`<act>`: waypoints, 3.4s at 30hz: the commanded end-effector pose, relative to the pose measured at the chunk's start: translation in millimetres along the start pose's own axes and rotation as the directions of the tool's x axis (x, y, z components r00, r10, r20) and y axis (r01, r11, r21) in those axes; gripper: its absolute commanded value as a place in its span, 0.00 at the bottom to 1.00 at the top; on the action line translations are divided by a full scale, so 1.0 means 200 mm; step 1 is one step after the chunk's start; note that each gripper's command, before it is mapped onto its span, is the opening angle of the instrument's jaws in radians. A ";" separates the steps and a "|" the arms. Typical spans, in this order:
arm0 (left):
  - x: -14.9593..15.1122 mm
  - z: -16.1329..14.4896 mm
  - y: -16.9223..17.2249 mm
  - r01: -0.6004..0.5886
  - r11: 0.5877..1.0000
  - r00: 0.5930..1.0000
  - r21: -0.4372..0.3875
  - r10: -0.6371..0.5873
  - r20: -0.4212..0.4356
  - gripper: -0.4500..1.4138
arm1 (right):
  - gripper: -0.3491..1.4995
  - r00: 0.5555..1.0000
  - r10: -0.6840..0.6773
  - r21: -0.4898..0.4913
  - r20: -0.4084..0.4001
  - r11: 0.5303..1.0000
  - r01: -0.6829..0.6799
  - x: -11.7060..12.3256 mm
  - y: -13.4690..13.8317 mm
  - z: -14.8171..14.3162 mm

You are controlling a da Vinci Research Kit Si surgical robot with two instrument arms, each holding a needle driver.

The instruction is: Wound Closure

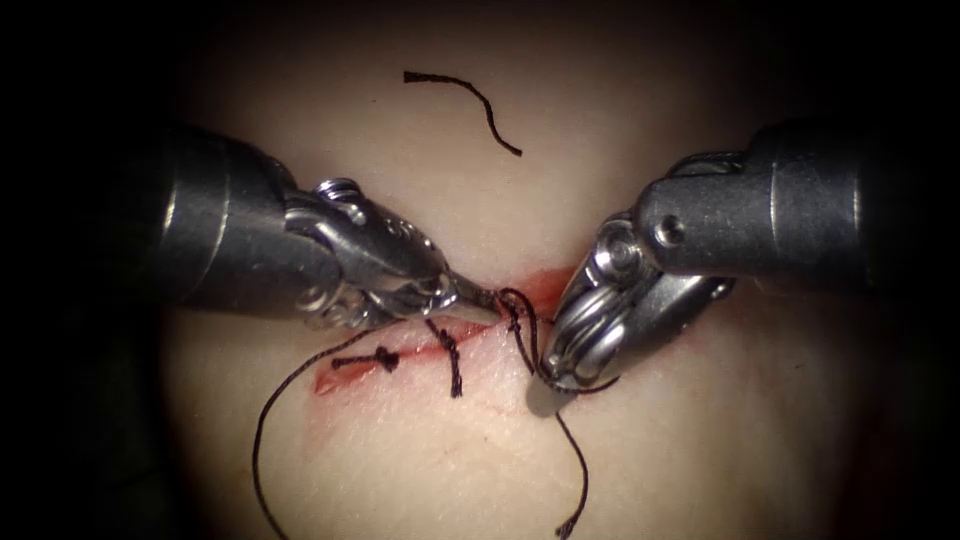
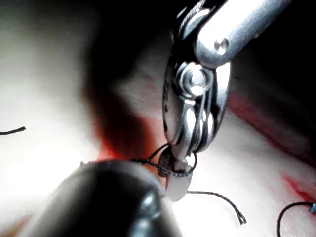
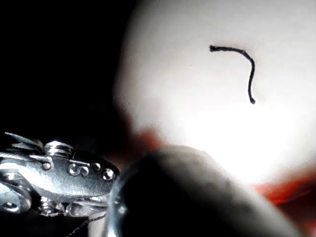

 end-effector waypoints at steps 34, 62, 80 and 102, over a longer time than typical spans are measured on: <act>-0.030 0.001 0.025 0.032 0.982 0.941 -0.184 0.033 0.338 0.00 | 0.00 0.908 -0.255 0.035 -0.332 0.959 0.282 0.038 0.031 -0.023; -0.056 0.014 0.062 0.023 0.922 0.850 -0.386 0.186 0.493 0.00 | 0.00 -0.406 -0.879 -0.419 0.250 -0.476 0.773 0.072 0.051 -0.017; -0.072 0.019 0.096 0.148 0.809 0.787 -0.568 0.252 0.564 0.00 | 0.00 -0.742 -0.256 -0.112 0.620 -0.964 0.239 0.066 0.071 -0.005; -0.078 0.022 0.105 0.237 0.753 0.743 -0.614 0.267 0.614 0.00 | 0.00 -0.454 0.265 0.159 0.851 -0.953 -0.259 0.066 0.065 -0.012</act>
